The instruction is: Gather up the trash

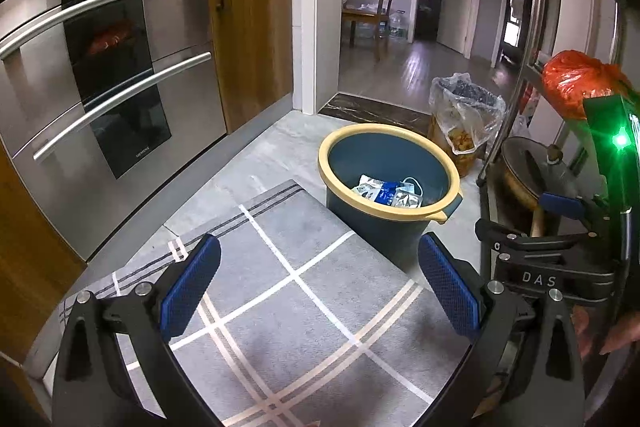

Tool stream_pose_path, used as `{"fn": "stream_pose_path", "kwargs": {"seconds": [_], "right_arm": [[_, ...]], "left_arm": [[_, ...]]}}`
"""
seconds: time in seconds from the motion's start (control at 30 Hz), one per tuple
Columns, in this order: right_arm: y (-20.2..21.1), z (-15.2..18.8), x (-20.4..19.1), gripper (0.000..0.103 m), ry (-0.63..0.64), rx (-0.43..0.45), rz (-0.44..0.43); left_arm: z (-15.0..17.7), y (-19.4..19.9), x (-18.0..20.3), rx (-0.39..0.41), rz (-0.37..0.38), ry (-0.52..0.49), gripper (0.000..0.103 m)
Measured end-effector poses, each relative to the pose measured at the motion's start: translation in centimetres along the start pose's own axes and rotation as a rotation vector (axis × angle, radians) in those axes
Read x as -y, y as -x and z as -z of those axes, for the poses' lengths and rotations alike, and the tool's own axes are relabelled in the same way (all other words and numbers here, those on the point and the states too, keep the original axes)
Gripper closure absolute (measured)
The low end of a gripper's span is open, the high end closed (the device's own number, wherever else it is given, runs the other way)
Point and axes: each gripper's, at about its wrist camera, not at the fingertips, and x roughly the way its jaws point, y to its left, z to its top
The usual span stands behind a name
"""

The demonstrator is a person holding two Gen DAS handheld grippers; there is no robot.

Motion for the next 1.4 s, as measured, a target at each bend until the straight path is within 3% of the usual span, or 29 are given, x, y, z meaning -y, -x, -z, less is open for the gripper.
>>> {"fn": "stream_pose_path", "kwargs": {"seconds": [1.4], "right_arm": [[-0.10, 0.09, 0.38, 0.008, 0.015, -0.002, 0.007]], "left_arm": [[0.30, -0.25, -0.08, -0.008, -0.001, -0.003, 0.006]]}}
